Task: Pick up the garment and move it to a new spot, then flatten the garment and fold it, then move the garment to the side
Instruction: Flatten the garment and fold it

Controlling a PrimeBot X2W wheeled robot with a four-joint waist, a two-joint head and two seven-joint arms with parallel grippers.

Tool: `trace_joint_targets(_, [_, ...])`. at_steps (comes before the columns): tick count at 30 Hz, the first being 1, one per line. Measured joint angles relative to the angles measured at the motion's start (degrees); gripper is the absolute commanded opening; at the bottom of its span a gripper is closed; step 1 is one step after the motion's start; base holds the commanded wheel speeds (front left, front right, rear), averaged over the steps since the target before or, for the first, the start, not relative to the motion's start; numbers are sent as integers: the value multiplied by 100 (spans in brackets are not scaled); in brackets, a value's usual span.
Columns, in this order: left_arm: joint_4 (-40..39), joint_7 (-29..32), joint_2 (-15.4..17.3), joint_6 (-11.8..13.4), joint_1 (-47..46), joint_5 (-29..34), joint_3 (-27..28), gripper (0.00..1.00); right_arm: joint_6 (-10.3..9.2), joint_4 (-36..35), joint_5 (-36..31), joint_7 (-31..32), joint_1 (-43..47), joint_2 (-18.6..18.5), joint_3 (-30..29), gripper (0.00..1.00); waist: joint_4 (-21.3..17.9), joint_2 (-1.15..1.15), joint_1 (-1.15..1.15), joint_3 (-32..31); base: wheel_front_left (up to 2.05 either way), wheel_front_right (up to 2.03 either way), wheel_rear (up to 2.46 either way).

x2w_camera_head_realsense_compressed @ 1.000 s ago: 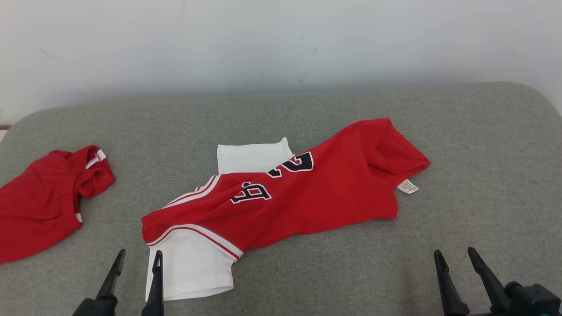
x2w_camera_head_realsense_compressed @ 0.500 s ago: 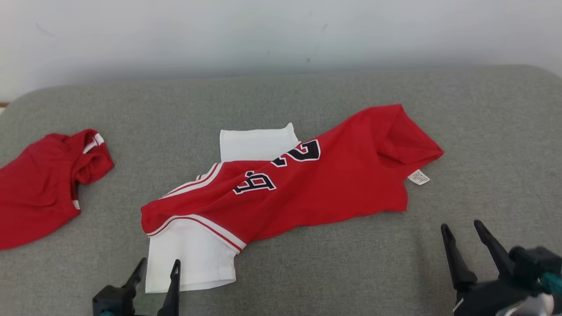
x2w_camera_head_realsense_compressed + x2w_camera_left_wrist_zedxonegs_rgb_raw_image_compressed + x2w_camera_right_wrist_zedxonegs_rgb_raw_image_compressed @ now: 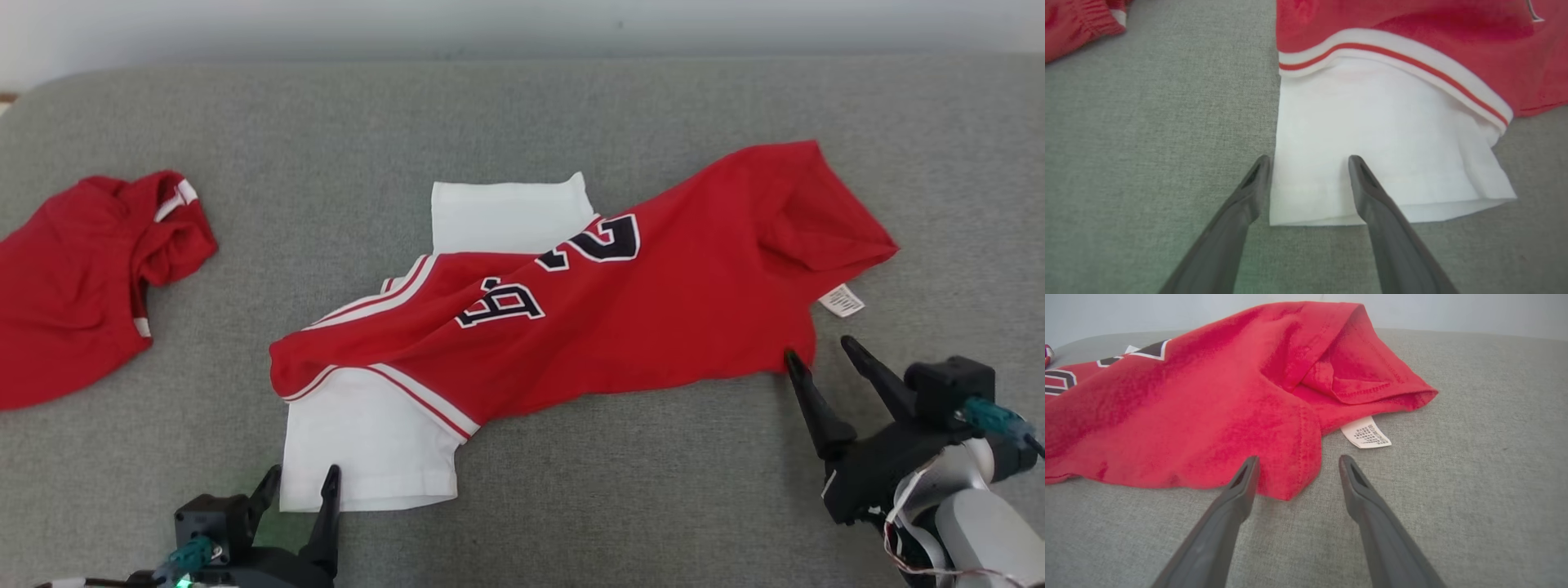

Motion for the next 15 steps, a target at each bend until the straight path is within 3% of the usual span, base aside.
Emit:
trace_joint_targets(8, [55, 127, -84, 93, -168, -134, 44, 100, 0, 643, 276, -163, -588, -100, 458, 98, 154, 0, 0, 400, 0, 0, 0])
trace_joint_targets(9, [64, 132, -98, 92, -188, -163, 40, 100, 0, 706, 305, -180, -653, -113, 506, 89, 169, -1, -1, 438, 0, 0, 0])
trace_joint_targets(11, [77, 165, -122, 67, -220, -199, 19, 100, 0, 793, 355, -221, -759, -138, 589, 48, 195, -1, -2, 504, 0, 0, 0])
trace_joint_targets(12, [82, 188, -129, 67, -231, -226, 15, 43, 0, 840, 381, -241, -808, -146, 631, 15, 206, -1, -2, 531, 0, 0, 0])
trace_joint_targets(13, [82, 191, -136, 62, -245, -237, 15, 8, 0, 876, 416, -274, -837, -147, 654, 0, 215, -1, -2, 552, 0, 0, 0])
trace_joint_targets(14, [87, 215, -136, 58, -254, -258, 15, 0, 1, 906, 436, -288, -860, -145, 692, 0, 221, -1, -2, 566, 0, 0, 0])
trace_joint_targets(15, [92, 236, -124, 59, -256, -276, 24, 0, 2, 931, 446, -316, -876, -137, 720, 0, 222, -1, -2, 574, 0, 0, 0])
